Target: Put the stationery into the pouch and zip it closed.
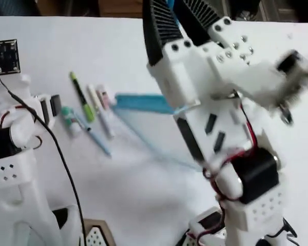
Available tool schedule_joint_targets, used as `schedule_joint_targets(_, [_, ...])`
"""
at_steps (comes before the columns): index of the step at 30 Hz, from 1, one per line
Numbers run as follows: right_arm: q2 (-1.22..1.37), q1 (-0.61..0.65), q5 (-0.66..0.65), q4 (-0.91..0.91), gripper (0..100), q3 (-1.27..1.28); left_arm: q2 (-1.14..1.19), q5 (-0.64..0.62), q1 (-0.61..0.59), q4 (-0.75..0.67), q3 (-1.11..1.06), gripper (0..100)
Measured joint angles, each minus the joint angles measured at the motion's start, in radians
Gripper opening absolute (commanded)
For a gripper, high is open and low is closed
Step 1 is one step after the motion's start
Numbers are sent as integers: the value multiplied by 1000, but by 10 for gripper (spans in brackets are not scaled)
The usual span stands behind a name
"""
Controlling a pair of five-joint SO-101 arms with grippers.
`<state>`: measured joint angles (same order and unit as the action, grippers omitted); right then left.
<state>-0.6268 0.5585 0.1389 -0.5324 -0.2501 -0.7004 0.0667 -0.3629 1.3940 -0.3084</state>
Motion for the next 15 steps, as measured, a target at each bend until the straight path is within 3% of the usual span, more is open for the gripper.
schedule_joint_targets(8, [54,3,0,-34,17,-100,0,0,0,95,130,242])
schedule_joint_targets(15, [172,3,0,-319,17,-106,-2,0,0,170,161,243])
